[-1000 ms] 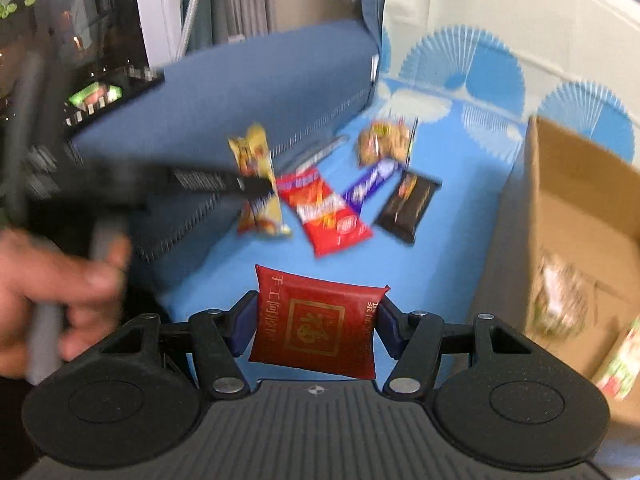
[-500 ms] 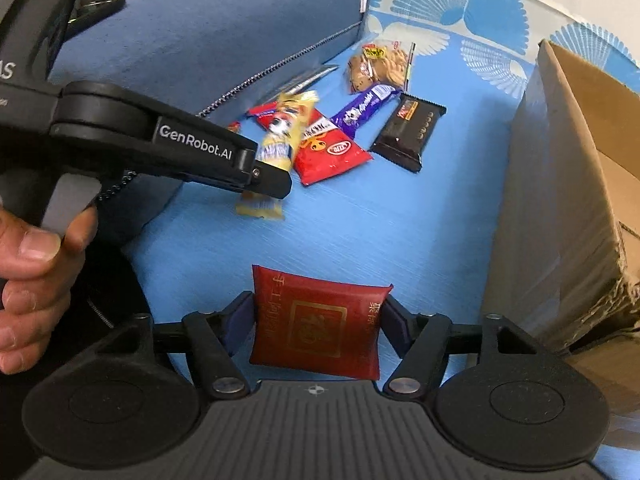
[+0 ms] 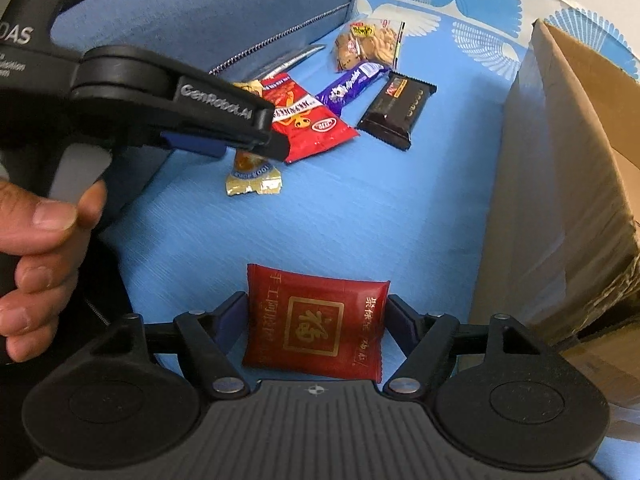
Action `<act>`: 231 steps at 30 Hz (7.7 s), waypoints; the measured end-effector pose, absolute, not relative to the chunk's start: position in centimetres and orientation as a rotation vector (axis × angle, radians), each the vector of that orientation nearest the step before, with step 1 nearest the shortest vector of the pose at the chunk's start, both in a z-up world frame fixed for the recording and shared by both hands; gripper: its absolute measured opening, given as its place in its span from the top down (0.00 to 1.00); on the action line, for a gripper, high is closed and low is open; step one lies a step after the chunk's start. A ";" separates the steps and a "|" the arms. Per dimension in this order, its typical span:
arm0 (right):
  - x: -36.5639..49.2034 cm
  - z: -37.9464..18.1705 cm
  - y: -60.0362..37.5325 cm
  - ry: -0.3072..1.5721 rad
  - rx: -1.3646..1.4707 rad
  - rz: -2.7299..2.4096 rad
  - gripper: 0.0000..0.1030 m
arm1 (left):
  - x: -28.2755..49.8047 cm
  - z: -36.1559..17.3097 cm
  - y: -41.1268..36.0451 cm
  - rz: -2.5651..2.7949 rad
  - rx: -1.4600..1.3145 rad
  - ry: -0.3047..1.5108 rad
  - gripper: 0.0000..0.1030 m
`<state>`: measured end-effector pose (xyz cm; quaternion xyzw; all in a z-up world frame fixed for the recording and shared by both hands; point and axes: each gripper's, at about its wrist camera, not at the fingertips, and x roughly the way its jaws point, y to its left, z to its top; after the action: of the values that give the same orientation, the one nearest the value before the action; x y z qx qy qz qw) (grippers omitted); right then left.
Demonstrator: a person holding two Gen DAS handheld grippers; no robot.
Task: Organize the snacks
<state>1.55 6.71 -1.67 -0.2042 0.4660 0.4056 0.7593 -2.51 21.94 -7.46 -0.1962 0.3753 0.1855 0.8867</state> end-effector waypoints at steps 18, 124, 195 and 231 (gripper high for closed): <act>1.7 -0.2 6.4 0.953 -0.406 0.876 0.39 | -5.1 -5.9 21.0 0.232 -0.462 0.779 0.74; 15.8 9.7 -11.5 0.596 0.084 0.392 0.31 | 9.2 10.2 3.9 0.033 -0.320 0.515 0.42; 7.9 8.8 7.8 0.661 -0.277 0.917 0.41 | -7.9 -7.7 24.0 0.361 -0.719 0.910 0.74; 7.8 3.5 16.1 0.939 -0.490 0.939 0.33 | -9.3 -7.5 24.3 0.125 -0.681 0.944 0.74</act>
<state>7.84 16.10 3.50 -0.2252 0.4311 0.4314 0.7598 -9.30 24.34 -7.49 -0.3215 0.4453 0.0588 0.8336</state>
